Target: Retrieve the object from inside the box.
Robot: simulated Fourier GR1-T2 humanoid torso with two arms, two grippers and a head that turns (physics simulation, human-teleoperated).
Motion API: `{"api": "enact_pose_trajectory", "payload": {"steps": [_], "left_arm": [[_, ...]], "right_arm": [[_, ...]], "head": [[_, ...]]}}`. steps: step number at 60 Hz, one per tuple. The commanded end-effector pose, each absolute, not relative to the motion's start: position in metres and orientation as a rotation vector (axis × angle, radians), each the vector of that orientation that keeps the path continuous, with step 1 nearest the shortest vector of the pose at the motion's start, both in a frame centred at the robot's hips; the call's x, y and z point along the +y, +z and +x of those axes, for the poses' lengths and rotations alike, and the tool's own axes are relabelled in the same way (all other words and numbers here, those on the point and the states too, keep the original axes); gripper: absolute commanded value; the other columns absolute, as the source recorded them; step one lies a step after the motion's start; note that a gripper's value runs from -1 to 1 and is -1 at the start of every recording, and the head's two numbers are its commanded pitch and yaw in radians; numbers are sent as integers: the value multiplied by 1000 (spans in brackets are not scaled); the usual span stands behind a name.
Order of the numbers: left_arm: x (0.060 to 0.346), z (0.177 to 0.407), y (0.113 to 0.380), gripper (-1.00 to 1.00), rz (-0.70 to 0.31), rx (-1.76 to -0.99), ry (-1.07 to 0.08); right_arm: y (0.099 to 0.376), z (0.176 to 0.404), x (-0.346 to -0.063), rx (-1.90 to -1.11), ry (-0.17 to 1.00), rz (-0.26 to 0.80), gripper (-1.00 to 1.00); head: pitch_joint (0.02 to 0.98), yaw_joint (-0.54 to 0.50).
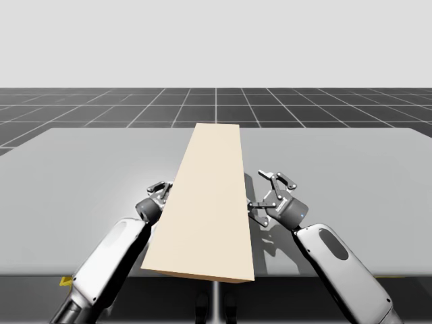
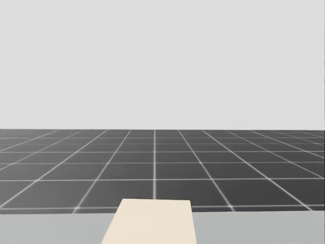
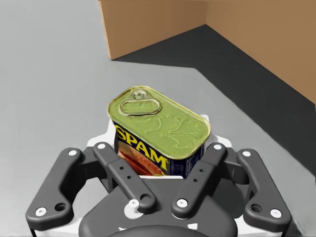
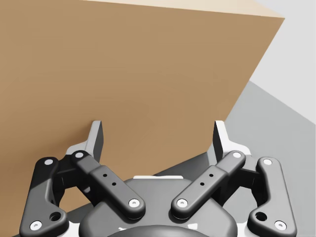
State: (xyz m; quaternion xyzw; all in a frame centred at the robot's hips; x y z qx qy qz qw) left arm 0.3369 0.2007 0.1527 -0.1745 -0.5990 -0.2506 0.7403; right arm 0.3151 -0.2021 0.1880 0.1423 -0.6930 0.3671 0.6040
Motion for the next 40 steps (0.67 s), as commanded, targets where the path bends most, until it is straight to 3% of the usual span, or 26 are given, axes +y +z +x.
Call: {"api": "enact_pose_trajectory", "payload": {"steps": [1, 13, 25, 40], "left_arm": [[251, 337, 189, 1000, -336, -1388, -594], [282, 328, 227, 1000, -265, -1453, -566], [283, 337, 312, 1000, -176, -1594, -598], [288, 354, 401, 1000, -151, -1694, -597]], "right_arm": [[187, 314, -205, -1601, 846, 336, -1000], [189, 314, -210, -1606, 836, 341, -1000], [190, 313, -214, -1611, 826, 343, -1000], [191, 312, -213, -1614, 826, 342, -1000]], "head": [[111, -34], [100, -39], [88, -38], [76, -40]]}}
